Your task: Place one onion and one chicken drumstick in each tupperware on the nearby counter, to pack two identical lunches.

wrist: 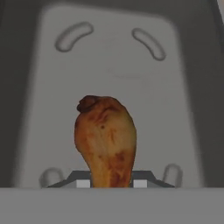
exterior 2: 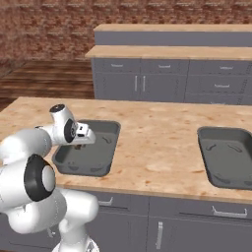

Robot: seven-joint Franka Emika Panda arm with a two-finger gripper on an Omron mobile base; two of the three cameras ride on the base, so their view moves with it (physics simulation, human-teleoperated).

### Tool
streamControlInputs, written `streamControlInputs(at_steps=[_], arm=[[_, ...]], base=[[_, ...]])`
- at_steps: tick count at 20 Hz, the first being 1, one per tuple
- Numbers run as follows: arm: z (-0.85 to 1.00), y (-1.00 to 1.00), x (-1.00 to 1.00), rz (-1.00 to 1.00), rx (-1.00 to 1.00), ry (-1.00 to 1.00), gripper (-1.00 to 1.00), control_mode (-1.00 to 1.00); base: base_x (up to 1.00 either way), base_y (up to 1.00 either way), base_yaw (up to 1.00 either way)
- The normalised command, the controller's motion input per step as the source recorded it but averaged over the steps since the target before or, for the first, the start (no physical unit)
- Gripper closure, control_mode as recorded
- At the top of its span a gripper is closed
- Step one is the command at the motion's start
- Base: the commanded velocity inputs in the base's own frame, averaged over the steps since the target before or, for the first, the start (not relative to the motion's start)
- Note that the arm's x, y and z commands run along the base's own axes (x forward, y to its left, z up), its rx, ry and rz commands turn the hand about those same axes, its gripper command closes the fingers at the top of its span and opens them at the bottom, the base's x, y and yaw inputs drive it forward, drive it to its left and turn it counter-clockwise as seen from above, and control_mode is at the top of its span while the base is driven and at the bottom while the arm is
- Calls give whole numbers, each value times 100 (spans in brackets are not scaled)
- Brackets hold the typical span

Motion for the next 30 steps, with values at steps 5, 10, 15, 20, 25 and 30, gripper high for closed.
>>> streamControlInputs(at_steps=[5,10,15,20,25,30], arm=[[-30,1,49,1,0,0,100,-100],[-27,15,50,0,0,0,100,-100],[-25,28,52,0,0,0,100,-100],[-8,9,35,0,0,0,-100,-100],[26,-12,-3,0,0,0,-100,-100],[80,-24,-38,0,0,0,-100,-100]], base=[[0,0,0],[0,0,0],[0,0,0],[0,0,0],[0,0,0],[0,0,0]])
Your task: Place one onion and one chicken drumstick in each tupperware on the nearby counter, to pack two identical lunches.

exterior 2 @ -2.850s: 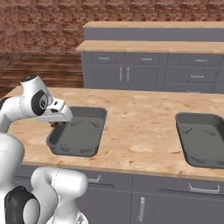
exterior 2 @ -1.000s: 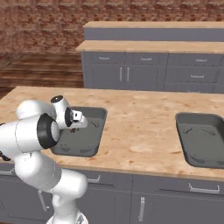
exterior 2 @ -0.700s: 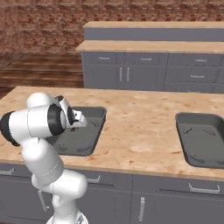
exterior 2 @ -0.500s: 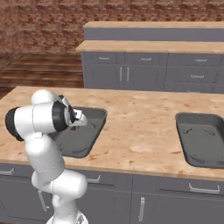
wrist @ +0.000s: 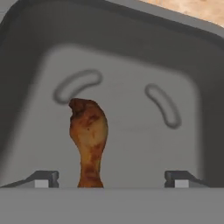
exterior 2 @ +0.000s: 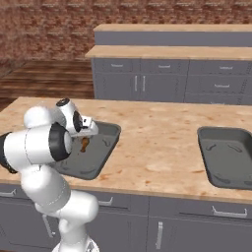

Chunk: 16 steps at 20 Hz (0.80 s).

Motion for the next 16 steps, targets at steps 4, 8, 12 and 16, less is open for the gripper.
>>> streamControlInputs(at_steps=[4,8,12,16], arm=[[97,-52,-84,0,0,0,-100,-100],[100,-65,-100,-3,0,0,-100,-100],[100,-61,-100,-1,0,-4,-100,-100],[86,-47,-100,0,0,-24,-100,-100]], base=[[0,0,0],[0,0,0],[0,0,0],[0,0,0]])
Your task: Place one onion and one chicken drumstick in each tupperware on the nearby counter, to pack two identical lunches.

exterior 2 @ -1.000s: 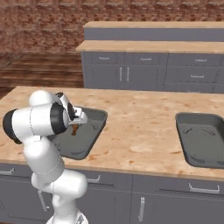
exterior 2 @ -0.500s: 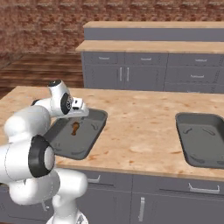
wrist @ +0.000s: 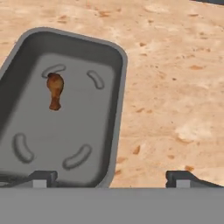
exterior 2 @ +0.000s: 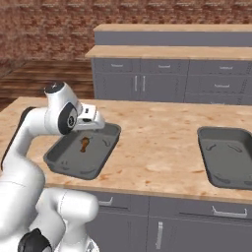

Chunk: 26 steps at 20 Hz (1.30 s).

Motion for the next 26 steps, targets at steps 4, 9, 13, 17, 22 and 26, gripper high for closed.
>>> streamControlInputs(at_steps=[4,9,13,17,22,26], arm=[[86,-30,-100,1,0,-45,-100,-100],[75,-18,-100,5,0,-45,-100,-100],[56,-3,-100,11,0,-42,-100,-100],[37,0,-75,10,0,-22,-100,100],[0,0,0,0,0,0,-100,100],[0,0,0,0,0,0,-100,100]], base=[[0,0,0],[0,0,0],[0,0,0],[-25,-4,2],[-100,-39,-1],[-98,-80,-26]])
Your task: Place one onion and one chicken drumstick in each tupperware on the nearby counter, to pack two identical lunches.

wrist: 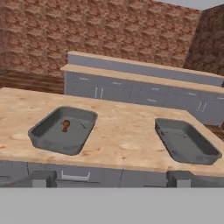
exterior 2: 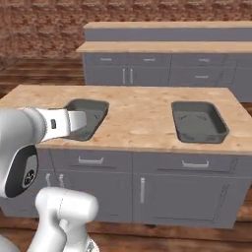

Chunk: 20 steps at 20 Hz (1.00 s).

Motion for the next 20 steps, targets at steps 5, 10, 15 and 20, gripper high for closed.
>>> streamControlInputs(at_steps=[5,10,15,20], arm=[[0,0,0,0,0,0,-100,100],[0,0,0,0,0,0,-100,100],[0,0,0,0,0,0,-100,100],[0,0,0,0,0,0,-100,100]], base=[[-41,-75,-51],[0,-47,-77],[2,-22,-88],[8,-14,-92]])
